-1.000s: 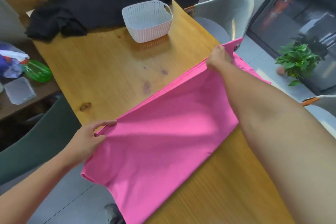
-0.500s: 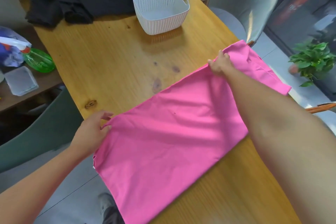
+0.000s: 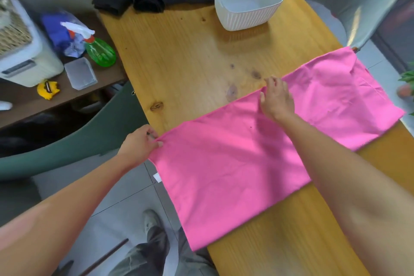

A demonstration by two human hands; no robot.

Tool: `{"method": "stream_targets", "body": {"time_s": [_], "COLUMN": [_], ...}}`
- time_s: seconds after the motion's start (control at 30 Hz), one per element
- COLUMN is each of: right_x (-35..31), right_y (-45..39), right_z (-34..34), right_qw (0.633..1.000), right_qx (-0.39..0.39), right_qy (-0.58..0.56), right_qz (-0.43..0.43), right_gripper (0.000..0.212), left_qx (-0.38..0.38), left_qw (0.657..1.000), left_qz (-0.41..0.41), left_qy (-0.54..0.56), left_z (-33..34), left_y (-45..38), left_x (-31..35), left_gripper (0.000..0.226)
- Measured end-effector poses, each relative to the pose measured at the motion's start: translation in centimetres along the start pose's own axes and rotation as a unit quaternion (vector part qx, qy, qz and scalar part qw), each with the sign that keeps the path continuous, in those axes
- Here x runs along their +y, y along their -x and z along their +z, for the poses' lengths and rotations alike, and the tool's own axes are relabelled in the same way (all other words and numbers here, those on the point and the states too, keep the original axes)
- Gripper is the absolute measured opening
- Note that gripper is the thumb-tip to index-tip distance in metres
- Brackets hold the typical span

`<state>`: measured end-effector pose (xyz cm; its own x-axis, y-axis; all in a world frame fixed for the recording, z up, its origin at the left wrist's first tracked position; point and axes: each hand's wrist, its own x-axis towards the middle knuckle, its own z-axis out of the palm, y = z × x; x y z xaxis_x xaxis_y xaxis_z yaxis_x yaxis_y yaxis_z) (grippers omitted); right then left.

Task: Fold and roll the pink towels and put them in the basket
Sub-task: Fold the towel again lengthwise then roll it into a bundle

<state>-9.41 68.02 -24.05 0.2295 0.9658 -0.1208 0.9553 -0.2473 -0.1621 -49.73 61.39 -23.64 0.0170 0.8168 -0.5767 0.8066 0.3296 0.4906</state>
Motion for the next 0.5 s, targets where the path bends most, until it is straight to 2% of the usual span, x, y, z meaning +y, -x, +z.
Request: {"method": "stream_targets", "body": {"time_s": [0.17, 0.37, 0.5], "right_x": [-2.8, -5.1, -9.3], "right_y": [7.8, 19.0, 25.2], "right_z": [2.1, 4.3, 5.1], "right_qw": [0.998, 0.995, 0.992], "right_qx": [0.003, -0.010, -0.008], "right_qy": [-0.015, 0.010, -0.030], "right_qz": [0.057, 0.095, 0.120], "right_gripper": [0.050, 0.055, 0.066], "left_qx": [-0.022, -0.062, -0.067], "left_qw": [0.999, 0.997, 0.996], "left_qz": [-0.009, 0.031, 0.053], "left_qy": [0.037, 0.037, 0.014], "left_z": [0.3, -0.5, -1.4], "left_y": [-0.2, -0.2, -0.2], "left_x": [-1.3, -2.6, -2.7], "left_gripper": [0.021, 0.018, 0.017]}}
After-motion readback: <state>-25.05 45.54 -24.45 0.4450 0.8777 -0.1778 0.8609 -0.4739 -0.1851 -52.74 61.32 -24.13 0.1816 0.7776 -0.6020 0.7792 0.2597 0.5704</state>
